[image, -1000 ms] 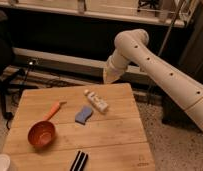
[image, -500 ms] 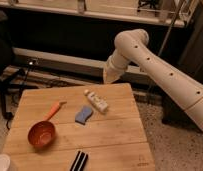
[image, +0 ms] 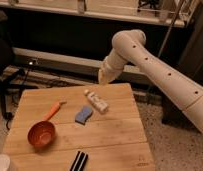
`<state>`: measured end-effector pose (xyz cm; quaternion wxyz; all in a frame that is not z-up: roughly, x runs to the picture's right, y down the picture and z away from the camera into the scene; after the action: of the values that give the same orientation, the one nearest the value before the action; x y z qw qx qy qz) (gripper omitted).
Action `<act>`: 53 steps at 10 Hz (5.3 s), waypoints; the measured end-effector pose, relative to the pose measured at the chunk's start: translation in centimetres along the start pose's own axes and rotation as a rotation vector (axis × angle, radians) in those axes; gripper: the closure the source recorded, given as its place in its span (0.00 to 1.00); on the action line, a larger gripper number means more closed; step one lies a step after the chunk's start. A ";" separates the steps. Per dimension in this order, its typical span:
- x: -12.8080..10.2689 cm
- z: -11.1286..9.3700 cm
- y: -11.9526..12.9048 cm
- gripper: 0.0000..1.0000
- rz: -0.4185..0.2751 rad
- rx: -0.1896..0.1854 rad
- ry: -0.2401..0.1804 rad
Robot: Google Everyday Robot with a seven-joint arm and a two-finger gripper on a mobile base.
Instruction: Place the white sponge in the ceramic cup
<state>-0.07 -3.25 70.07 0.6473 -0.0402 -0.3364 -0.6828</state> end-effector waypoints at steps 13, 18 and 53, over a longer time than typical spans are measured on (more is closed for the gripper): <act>-1.3 12.2 -1.2 0.20 0.161 -0.151 -0.086; -2.5 17.2 -2.4 0.20 0.171 -0.211 -0.113; -2.6 27.0 -0.3 0.77 0.412 -0.178 -0.456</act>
<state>-10.26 12.75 89.46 0.6738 -0.3159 -0.3966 -0.5374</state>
